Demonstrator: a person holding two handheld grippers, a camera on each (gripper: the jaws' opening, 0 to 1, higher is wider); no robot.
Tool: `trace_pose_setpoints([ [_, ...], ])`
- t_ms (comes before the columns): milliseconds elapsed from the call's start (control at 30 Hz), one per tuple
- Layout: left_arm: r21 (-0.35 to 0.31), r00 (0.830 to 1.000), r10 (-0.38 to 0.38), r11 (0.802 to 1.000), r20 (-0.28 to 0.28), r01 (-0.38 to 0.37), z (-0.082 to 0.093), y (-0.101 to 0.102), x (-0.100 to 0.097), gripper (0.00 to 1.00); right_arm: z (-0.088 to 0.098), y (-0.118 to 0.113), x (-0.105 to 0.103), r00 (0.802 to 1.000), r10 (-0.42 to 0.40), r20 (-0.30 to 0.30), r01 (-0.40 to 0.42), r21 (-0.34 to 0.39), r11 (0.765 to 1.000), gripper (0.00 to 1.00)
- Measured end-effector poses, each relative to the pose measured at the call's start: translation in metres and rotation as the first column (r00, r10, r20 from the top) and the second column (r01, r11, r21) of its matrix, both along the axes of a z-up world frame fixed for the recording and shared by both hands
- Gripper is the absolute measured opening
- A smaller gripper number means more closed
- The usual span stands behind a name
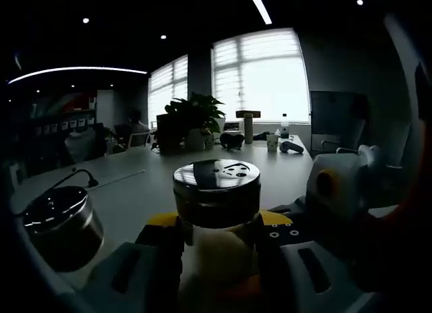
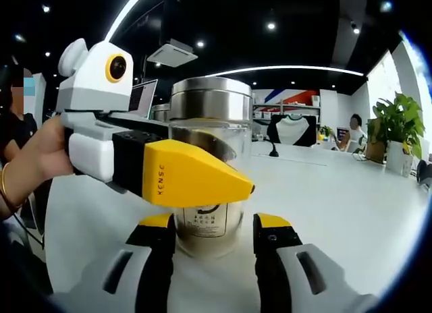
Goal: Rotate the seasoning bottle until the label or dispensing opening points toward the visible target arrow and the bottle remains upright within the marked orientation range
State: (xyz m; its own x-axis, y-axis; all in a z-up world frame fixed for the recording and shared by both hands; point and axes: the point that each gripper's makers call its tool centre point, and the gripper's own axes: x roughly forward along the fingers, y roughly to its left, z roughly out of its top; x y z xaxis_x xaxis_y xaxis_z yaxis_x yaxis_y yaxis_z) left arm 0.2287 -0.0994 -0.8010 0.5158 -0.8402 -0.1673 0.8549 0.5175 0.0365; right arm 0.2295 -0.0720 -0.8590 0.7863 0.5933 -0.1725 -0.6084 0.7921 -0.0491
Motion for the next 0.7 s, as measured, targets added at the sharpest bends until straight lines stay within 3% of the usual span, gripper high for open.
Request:
trace_pose_setpoints([
  [400,0.014,1.000,-0.019,1.000,-0.017,0.020,-0.001,0.001,-0.004,0.44,0.000,0.001,-0.002,1.000,0.016,0.000,-0.016,0.001,1.000,0.47],
  [700,0.005,0.998,-0.058,0.998,-0.034,0.059,-0.002,0.000,-0.012,0.44,0.000,0.004,-0.007,0.997,0.082,0.000,-0.082,-0.001,0.997,0.47],
])
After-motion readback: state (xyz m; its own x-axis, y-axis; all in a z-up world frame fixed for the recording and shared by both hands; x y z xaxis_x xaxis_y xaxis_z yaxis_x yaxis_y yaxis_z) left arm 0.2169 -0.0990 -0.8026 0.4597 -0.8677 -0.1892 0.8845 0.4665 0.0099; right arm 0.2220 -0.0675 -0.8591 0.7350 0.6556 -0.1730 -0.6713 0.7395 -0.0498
